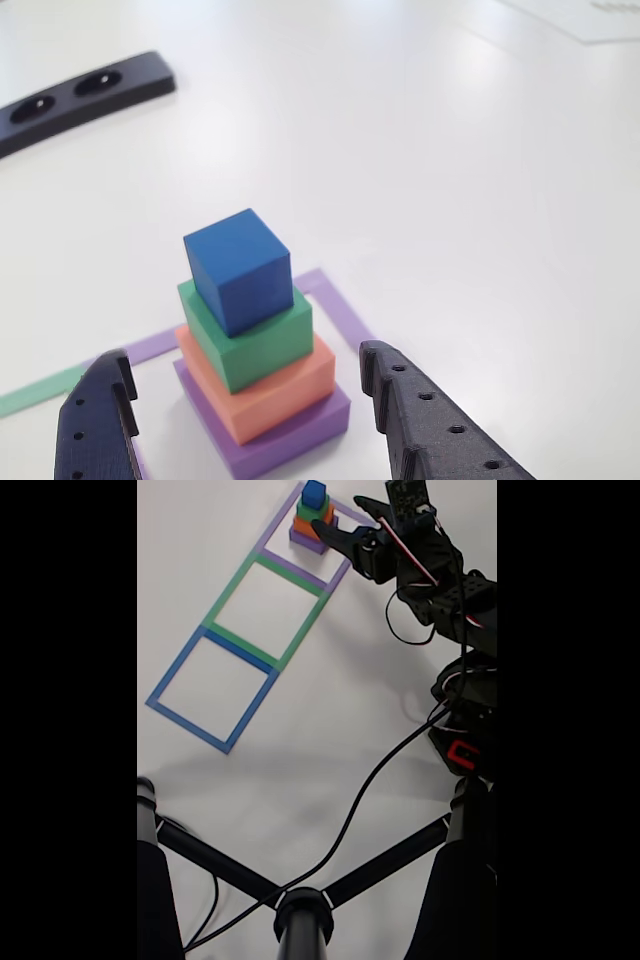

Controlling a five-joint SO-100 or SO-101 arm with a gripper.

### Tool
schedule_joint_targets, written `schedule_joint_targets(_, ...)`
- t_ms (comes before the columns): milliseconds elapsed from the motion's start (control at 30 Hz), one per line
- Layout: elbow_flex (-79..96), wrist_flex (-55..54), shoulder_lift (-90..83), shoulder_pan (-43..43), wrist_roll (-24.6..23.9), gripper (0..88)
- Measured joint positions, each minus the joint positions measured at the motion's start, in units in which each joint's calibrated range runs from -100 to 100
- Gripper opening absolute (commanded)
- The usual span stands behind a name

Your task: Tower of hanoi

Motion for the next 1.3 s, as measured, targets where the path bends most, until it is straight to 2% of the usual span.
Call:
schedule_joint_targets(1000,-15.7,-8.1,20.7,0.0,0.0,24.5)
schedule_joint_targets(1300,-16.4,-8.7,22.0,-0.2,0.0,19.1)
